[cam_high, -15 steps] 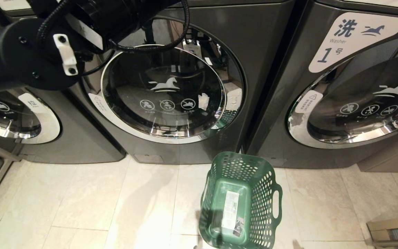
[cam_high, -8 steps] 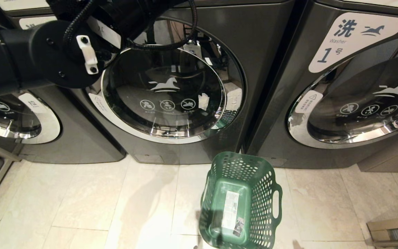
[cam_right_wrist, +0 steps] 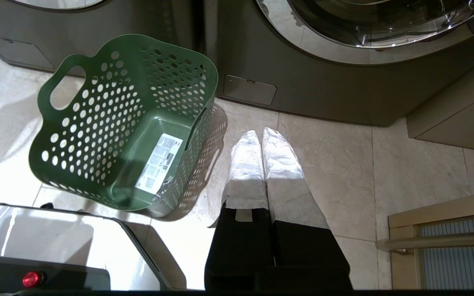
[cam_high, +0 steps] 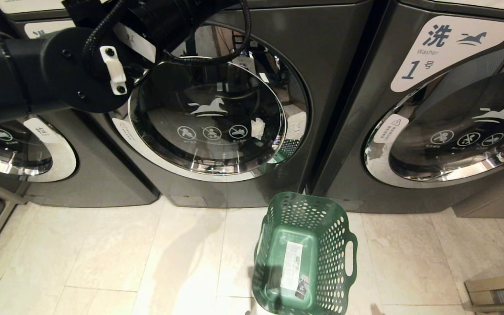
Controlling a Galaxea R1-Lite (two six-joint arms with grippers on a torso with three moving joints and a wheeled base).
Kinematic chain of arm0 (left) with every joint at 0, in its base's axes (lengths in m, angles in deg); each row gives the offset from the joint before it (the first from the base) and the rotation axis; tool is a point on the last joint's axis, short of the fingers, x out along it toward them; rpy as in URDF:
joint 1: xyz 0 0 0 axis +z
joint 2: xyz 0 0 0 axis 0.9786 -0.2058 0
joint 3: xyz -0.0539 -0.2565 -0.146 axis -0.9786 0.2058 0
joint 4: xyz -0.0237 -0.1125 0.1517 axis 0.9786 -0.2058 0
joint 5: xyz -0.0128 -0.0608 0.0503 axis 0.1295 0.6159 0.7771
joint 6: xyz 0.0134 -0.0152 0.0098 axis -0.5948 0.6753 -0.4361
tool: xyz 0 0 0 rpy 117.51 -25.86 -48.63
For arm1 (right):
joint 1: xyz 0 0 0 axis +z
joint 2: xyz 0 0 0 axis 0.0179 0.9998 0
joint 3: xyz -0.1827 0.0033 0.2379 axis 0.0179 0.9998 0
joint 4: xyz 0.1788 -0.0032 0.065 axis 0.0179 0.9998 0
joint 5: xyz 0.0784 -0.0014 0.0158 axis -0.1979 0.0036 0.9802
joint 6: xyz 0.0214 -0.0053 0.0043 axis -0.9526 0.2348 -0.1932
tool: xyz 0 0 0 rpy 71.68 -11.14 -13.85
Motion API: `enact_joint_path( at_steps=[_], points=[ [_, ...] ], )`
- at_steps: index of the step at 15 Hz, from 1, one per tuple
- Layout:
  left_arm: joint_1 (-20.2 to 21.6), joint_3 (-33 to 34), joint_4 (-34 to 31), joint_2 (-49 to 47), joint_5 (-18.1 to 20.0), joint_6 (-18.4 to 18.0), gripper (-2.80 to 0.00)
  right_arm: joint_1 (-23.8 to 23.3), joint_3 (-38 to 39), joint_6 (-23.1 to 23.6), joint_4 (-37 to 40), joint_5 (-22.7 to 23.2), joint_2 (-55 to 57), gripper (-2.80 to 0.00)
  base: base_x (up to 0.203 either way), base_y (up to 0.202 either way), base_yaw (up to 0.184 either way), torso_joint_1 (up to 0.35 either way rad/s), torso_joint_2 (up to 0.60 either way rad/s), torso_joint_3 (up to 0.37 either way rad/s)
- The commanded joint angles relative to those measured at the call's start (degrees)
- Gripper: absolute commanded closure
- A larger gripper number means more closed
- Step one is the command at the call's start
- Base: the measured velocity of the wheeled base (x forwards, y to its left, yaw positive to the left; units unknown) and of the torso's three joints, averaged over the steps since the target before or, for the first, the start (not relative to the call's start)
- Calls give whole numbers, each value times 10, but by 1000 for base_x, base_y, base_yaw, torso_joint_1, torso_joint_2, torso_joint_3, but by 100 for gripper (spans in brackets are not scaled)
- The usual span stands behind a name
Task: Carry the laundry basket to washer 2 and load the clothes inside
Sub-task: Press the washing machine switch
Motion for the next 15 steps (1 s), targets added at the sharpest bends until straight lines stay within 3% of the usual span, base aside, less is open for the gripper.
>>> enact_joint_path(
  at_steps=[1,7,12,15],
  points=[
    [-5,0,2,9,-7,0,0,0,0,1,0,0,1,0,0,0,0,0,0,0],
    [-44,77,2,72,-31,1,0,0,0,-1,0,0,1,0,0,0,0,0,0,0],
    [-68,93,3,50,16,18,0,0,0,-6,0,-1,0,0,0,0,0,0,0,0],
    [-68,91,4,27,21,16,0,0,2,-8,-4,-3,1,0,0,0,0,0,0,0]
  ],
)
